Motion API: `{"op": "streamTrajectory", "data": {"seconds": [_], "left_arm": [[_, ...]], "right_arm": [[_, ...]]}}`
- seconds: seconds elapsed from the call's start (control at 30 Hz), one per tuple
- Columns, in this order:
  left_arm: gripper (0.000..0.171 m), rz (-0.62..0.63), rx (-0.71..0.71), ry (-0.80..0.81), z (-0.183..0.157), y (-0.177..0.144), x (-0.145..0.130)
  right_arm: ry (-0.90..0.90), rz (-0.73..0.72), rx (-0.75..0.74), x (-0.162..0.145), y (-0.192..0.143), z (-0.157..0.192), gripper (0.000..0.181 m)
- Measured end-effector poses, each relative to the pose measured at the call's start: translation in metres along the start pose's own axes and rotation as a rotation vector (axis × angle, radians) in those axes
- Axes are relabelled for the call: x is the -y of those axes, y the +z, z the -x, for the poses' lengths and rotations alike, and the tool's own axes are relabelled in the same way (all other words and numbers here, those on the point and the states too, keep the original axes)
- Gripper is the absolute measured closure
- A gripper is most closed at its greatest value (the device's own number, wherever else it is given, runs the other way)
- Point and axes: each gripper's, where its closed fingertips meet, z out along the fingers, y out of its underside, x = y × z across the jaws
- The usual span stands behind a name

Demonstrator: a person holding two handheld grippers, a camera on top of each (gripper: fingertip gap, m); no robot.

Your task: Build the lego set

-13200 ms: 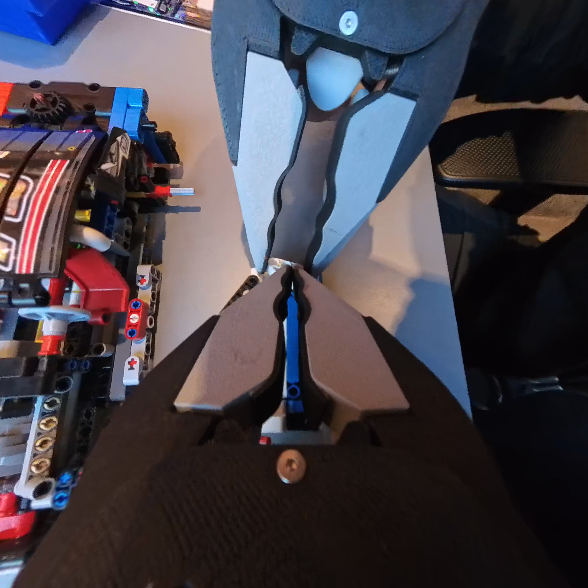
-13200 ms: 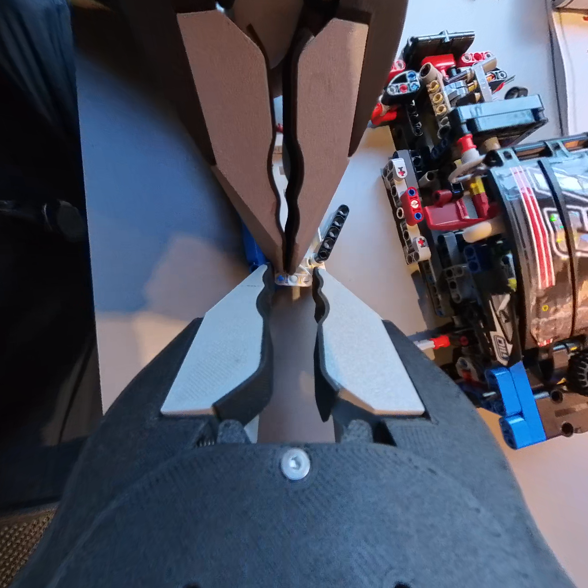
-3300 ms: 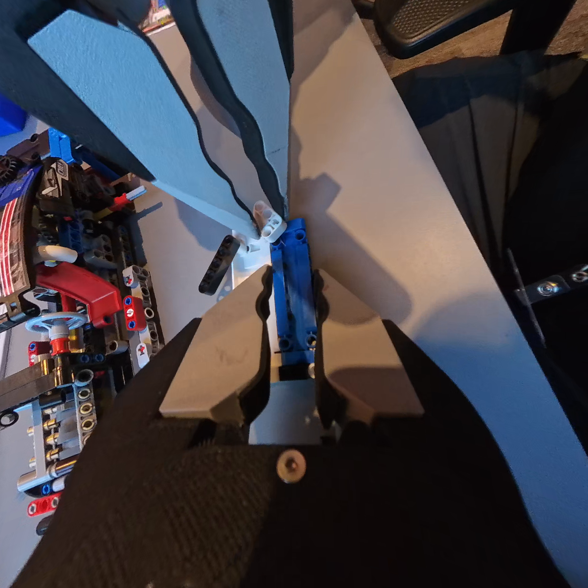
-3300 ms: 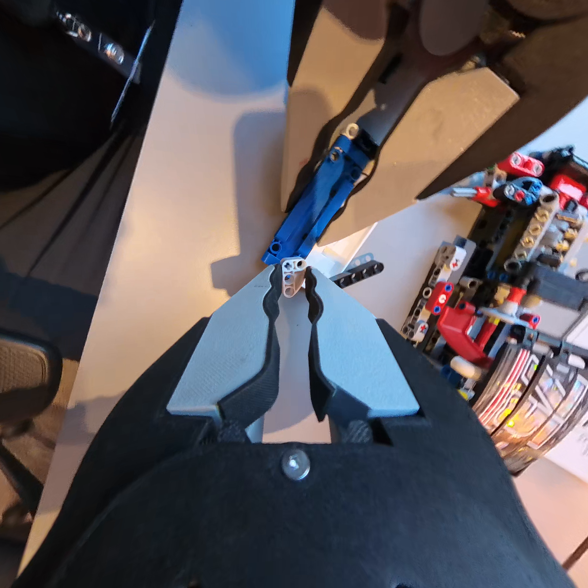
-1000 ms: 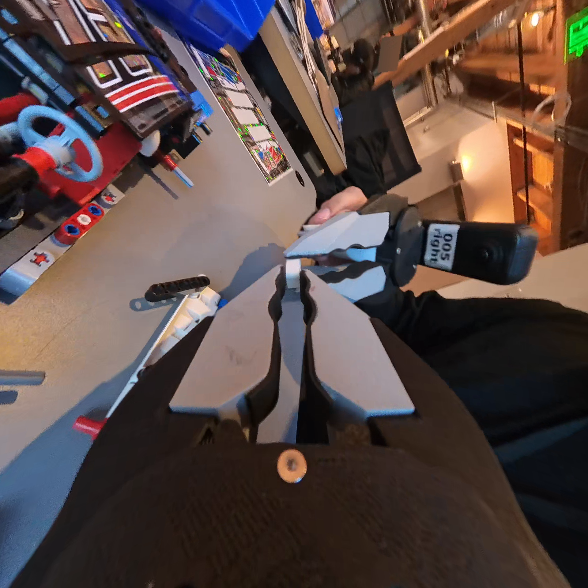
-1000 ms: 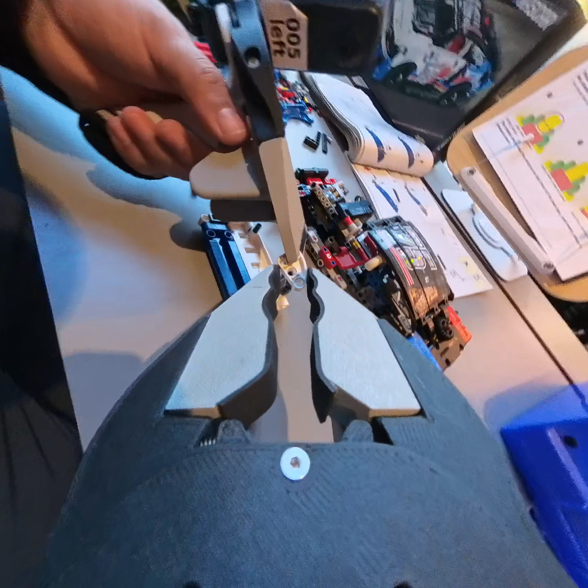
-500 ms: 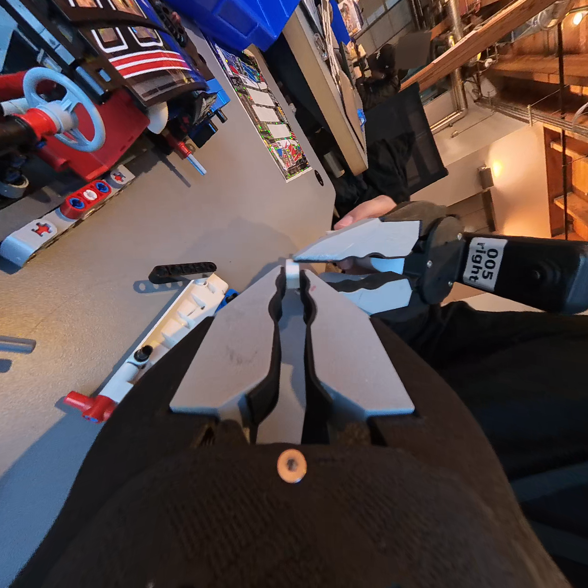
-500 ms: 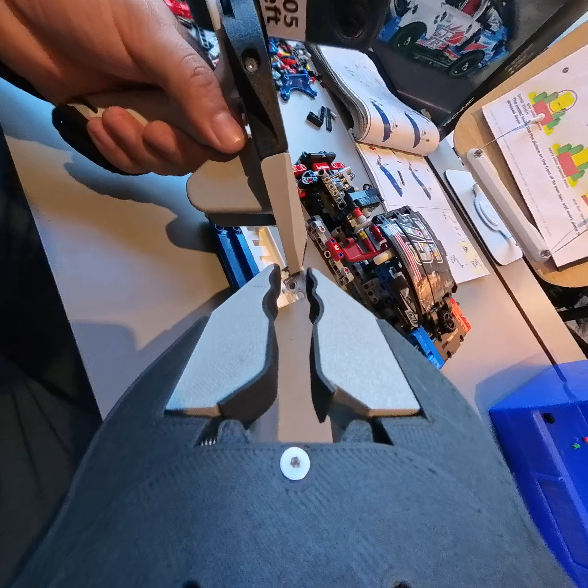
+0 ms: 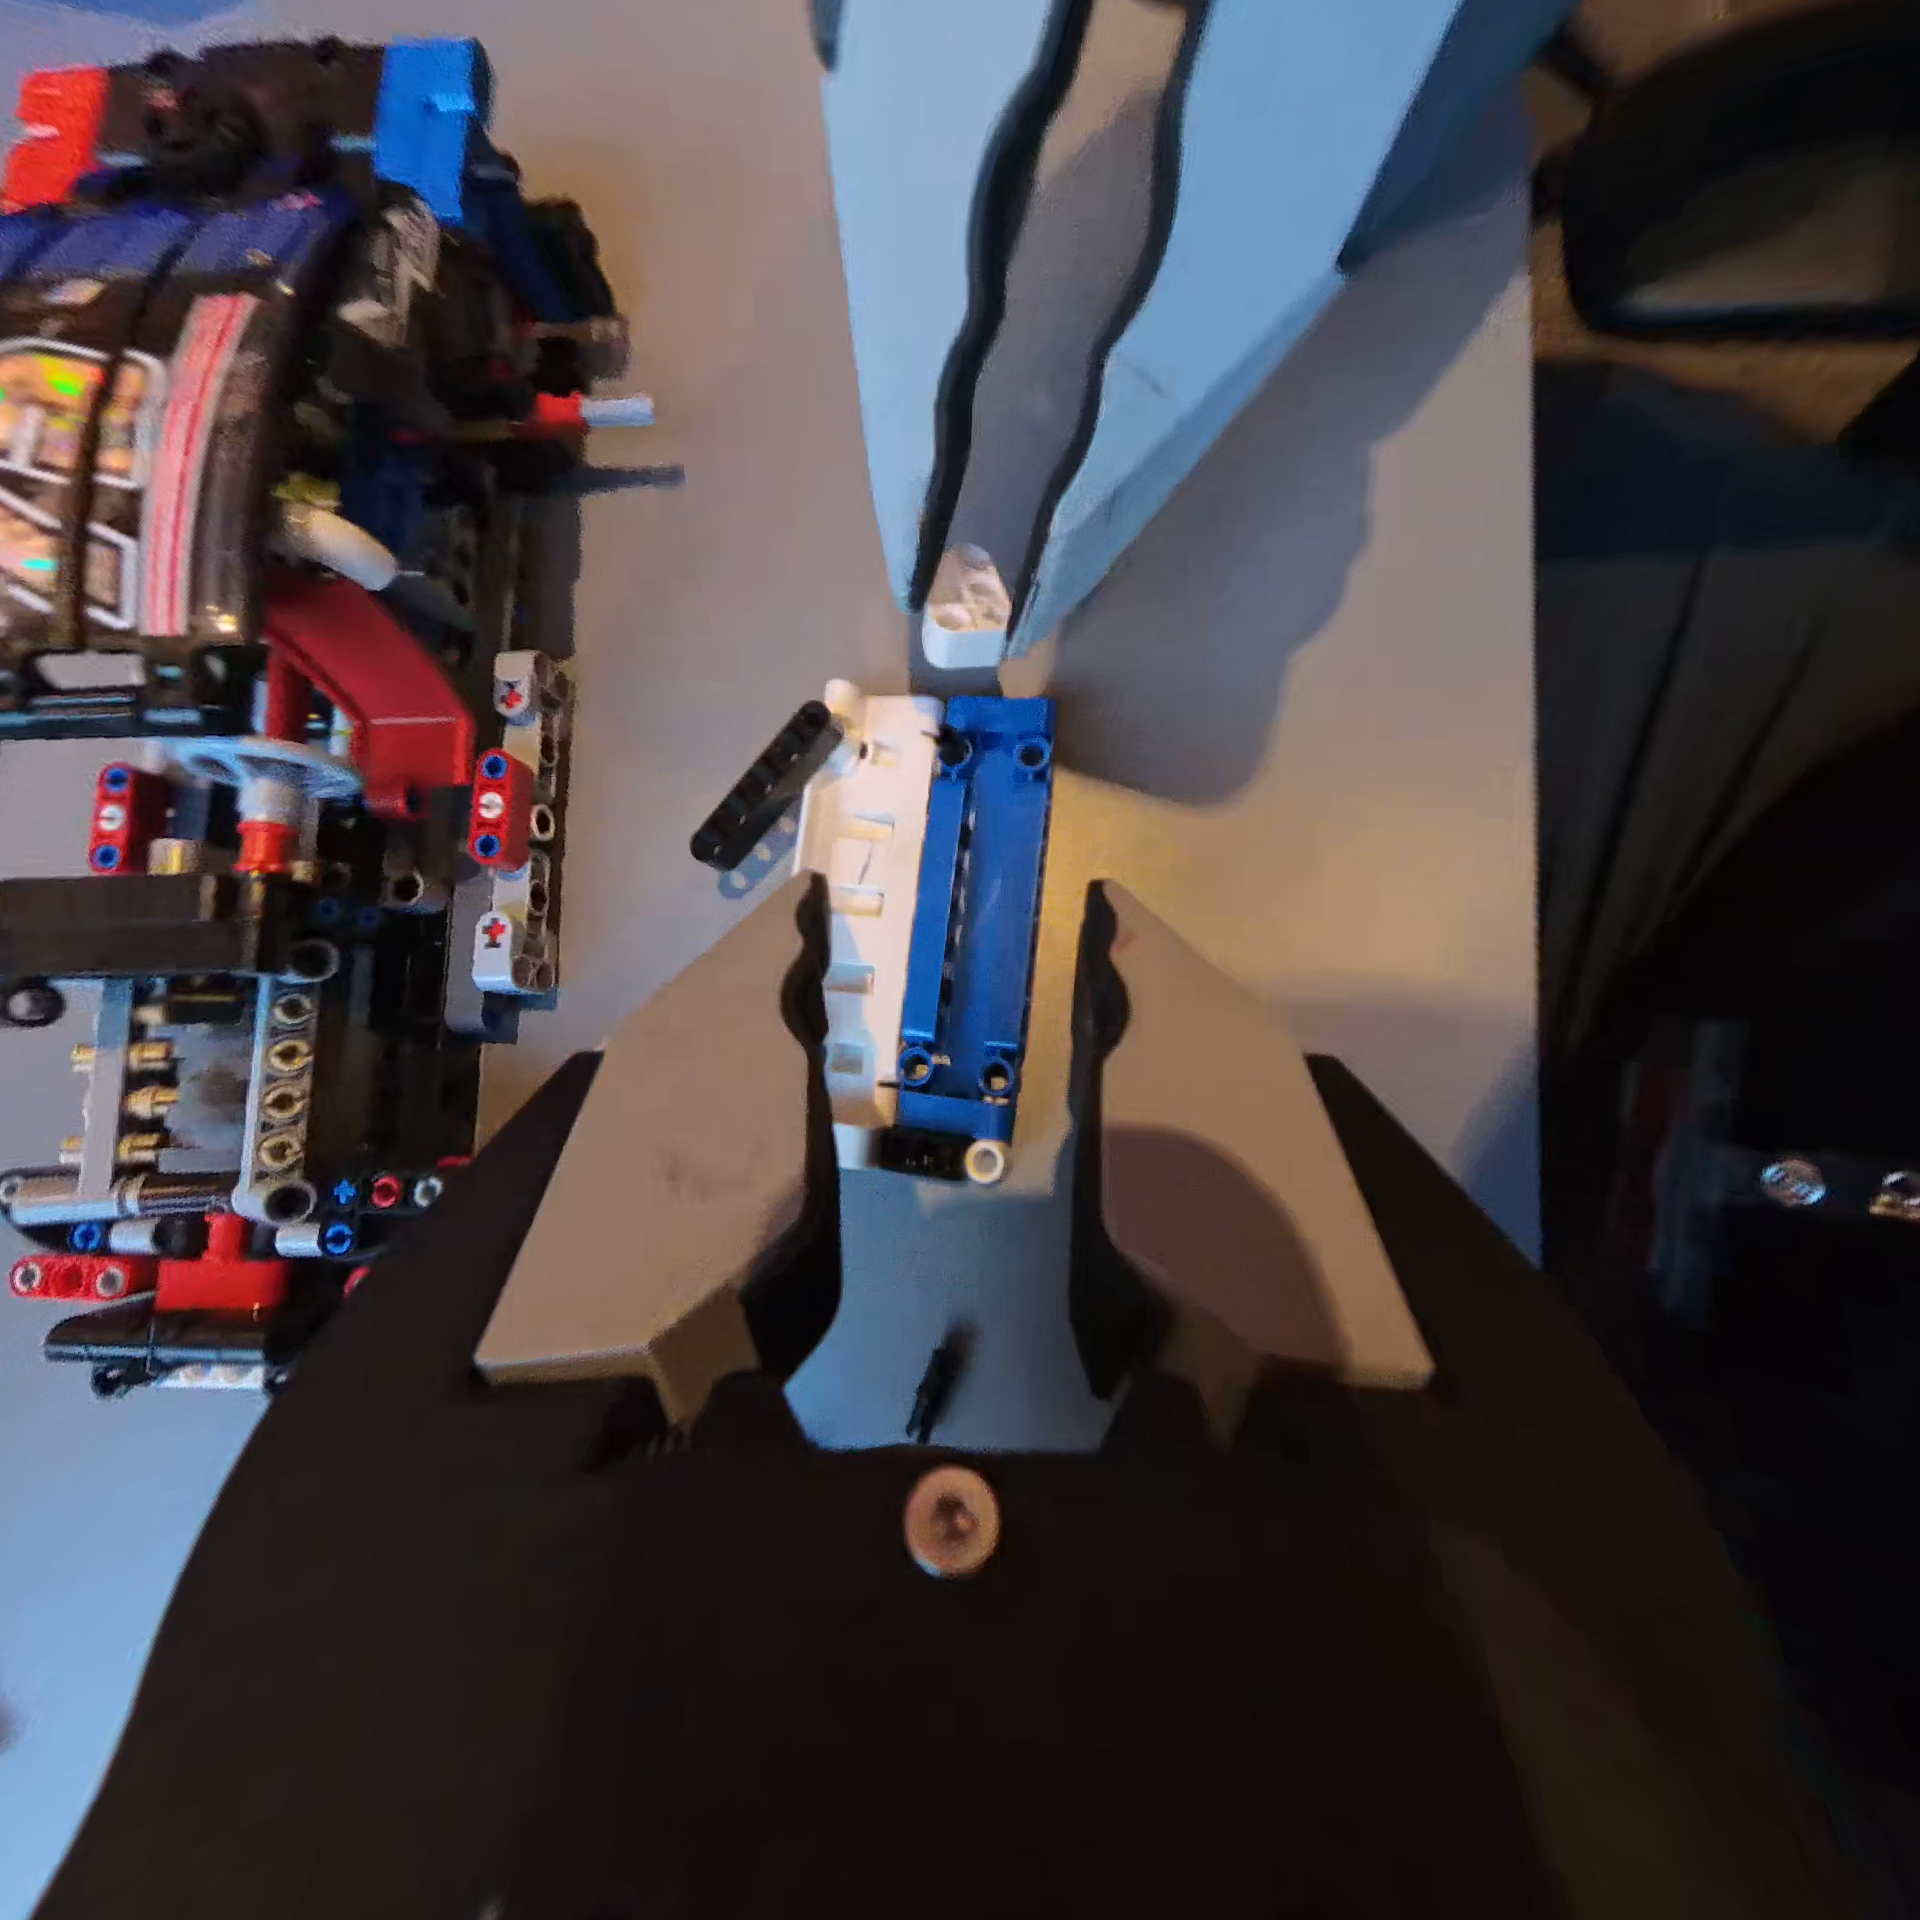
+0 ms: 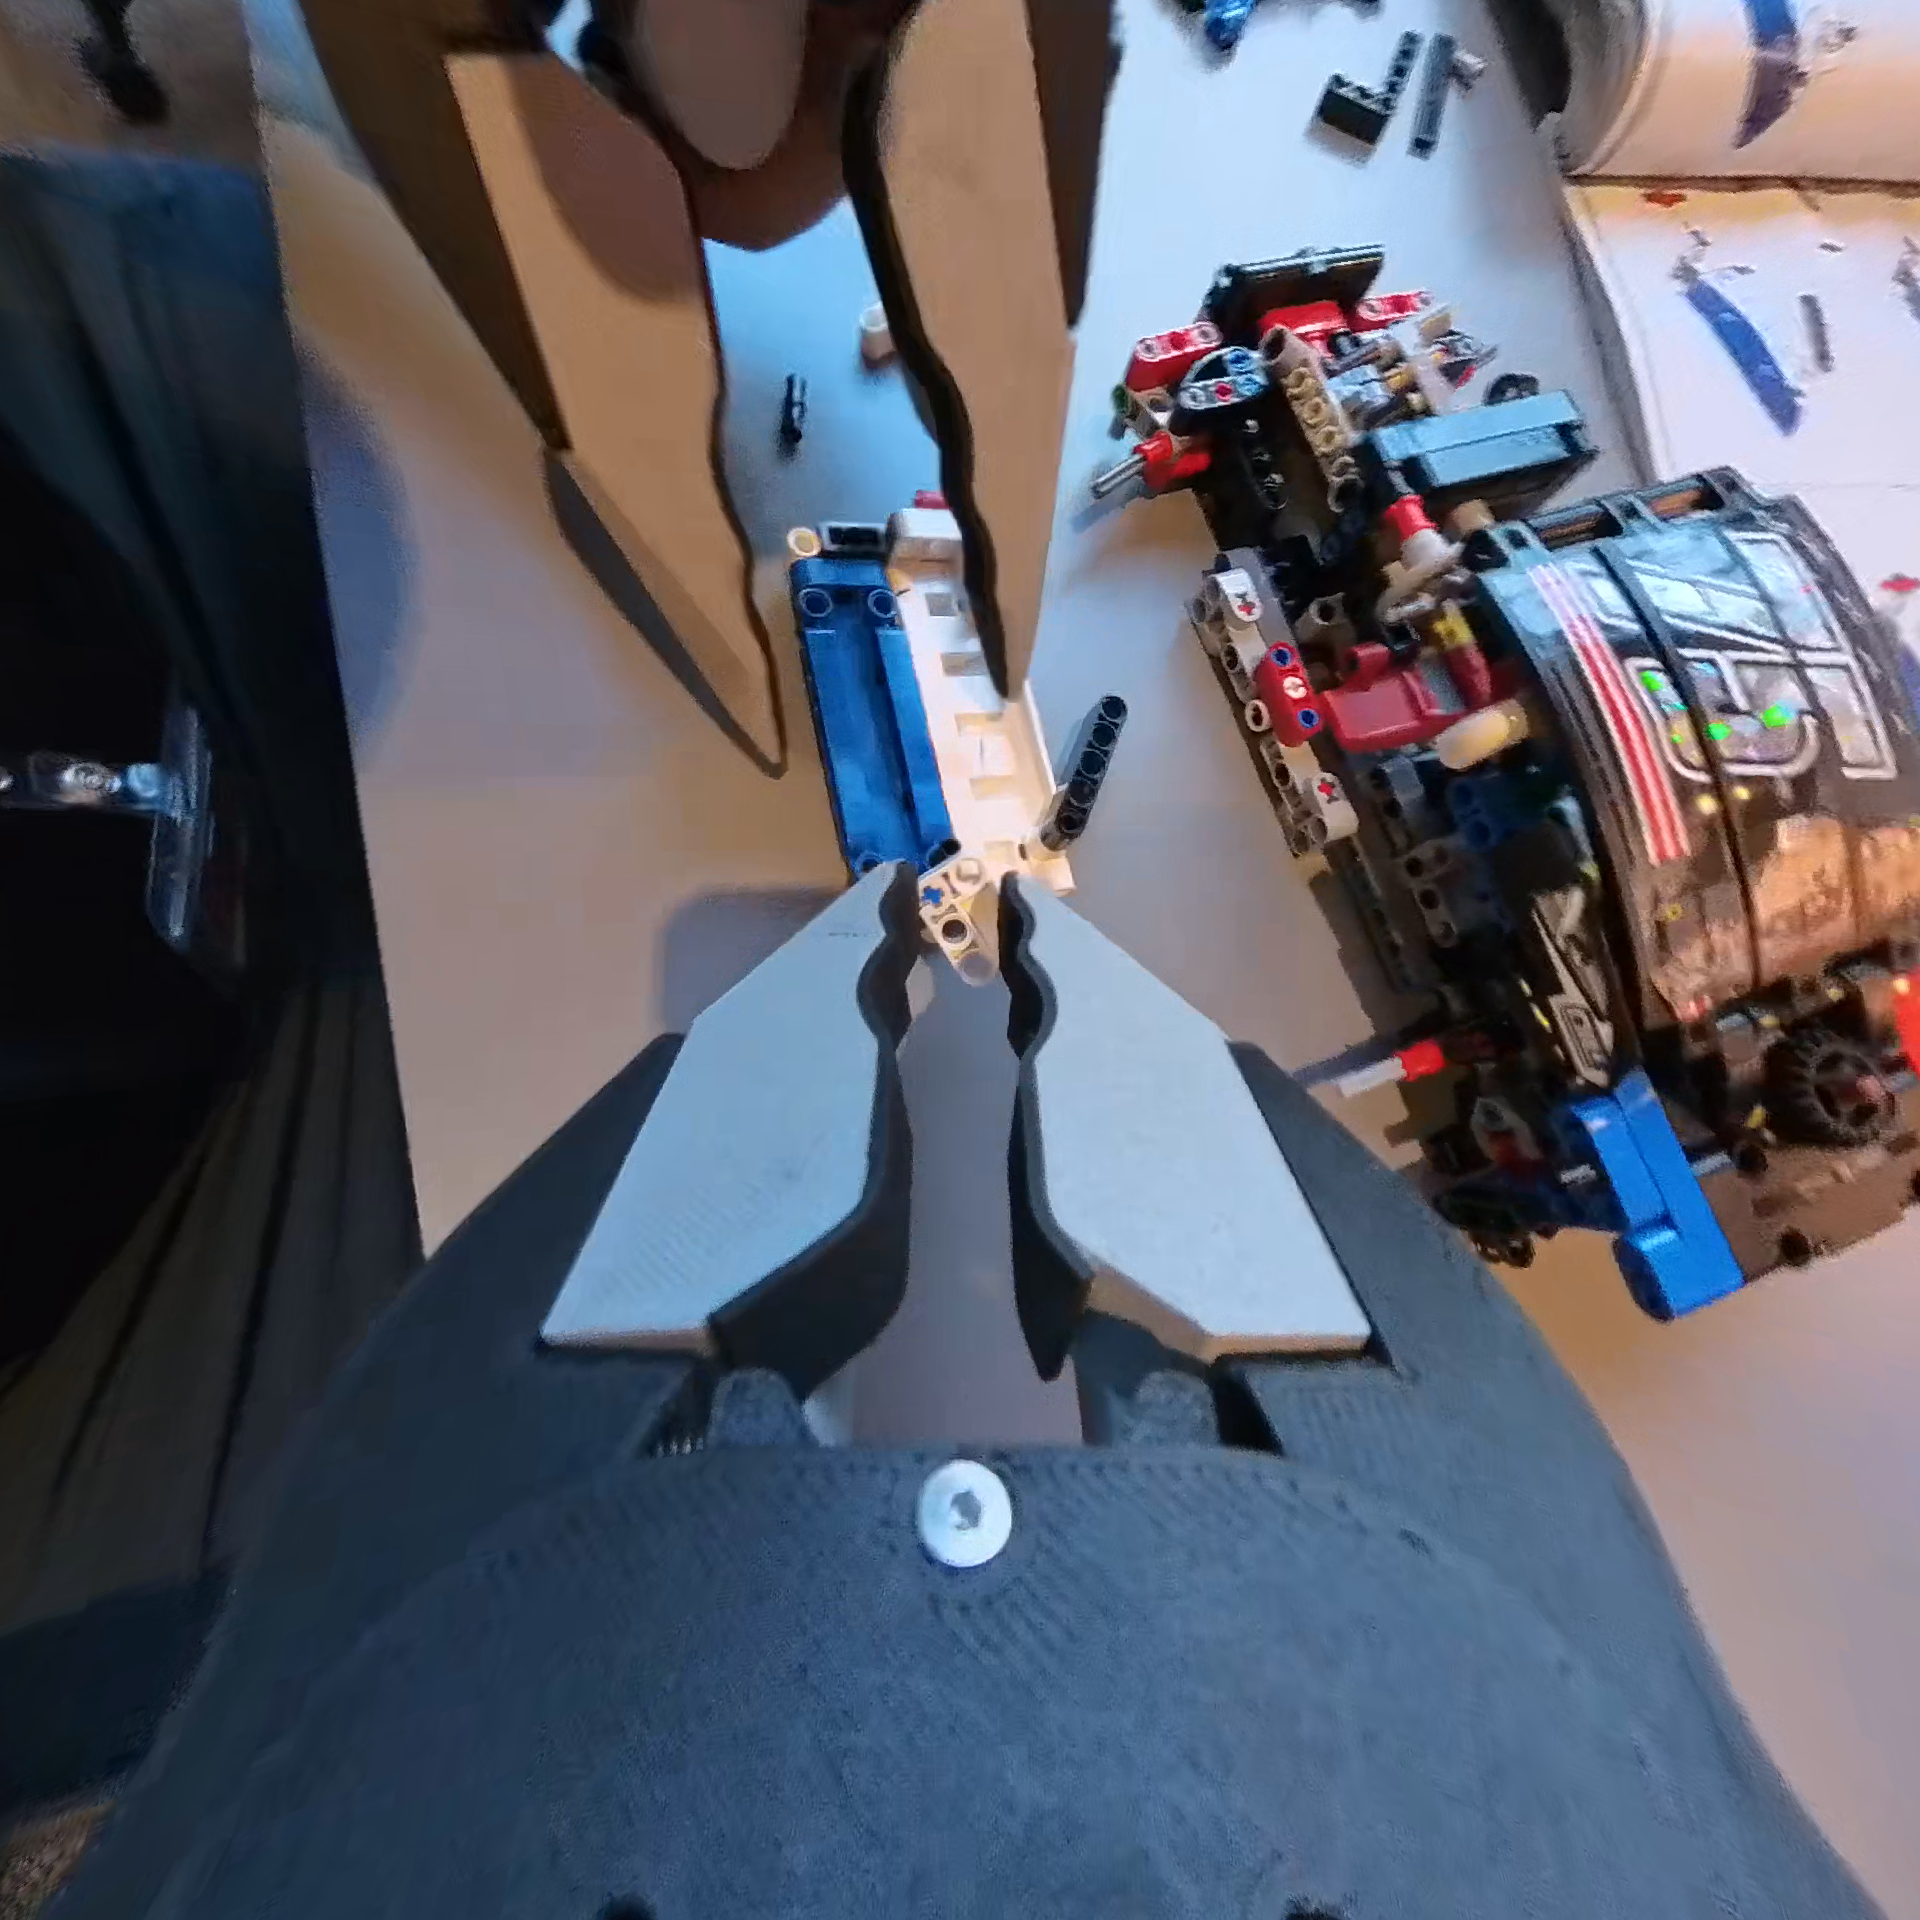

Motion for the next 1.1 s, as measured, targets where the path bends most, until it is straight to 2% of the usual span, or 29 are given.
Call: {"op": "streamTrajectory", "data": {"seconds": [0.07, 0.1, 0.2, 0.4, 0.77, 0.87, 0.9, 0.93, 1.03, 1.1], "left_arm": [[0.130, 0.056, -0.022, 0.037, -0.003, 0.007, -0.010], [0.129, 0.050, -0.024, 0.049, -0.003, 0.009, -0.010], [0.140, 0.028, -0.044, 0.088, -0.005, 0.011, -0.008], [0.141, 0.009, -0.096, 0.177, -0.007, 0.011, -0.007], [0.142, -0.060, -0.153, 0.250, -0.013, 0.015, -0.001], [0.142, -0.068, -0.158, 0.261, -0.013, 0.015, -0.001], [0.142, -0.079, -0.172, 0.262, -0.015, 0.016, 0.000], [0.142, -0.099, -0.186, 0.258, -0.017, 0.017, 0.002], [0.141, -0.103, -0.179, 0.279, -0.020, 0.019, 0.005], [0.141, -0.111, -0.171, 0.284, -0.020, 0.019, 0.005]], "right_arm": [[-0.032, 0.026, 0.035, 0.000, 0.003, 0.002, 0.169], [-0.050, 0.042, 0.050, -0.001, 0.005, 0.004, 0.168], [-0.114, 0.099, 0.066, -0.006, 0.010, 0.004, 0.169], [-0.161, 0.160, 0.116, -0.009, 0.007, 0.010, 0.168], [-0.091, 0.233, 0.194, -0.013, 0.005, 0.018, 0.169], [-0.110, 0.267, 0.216, -0.013, 0.005, 0.018, 0.169], [-0.125, 0.269, 0.197, -0.012, 0.006, 0.015, 0.181], [-0.151, 0.260, 0.199, -0.008, 0.008, 0.015, 0.181], [-0.206, 0.356, 0.233, -0.020, 0.014, 0.020, 0.181], [-0.226, 0.345, 0.172, -0.016, 0.010, 0.011, 0.181]]}}
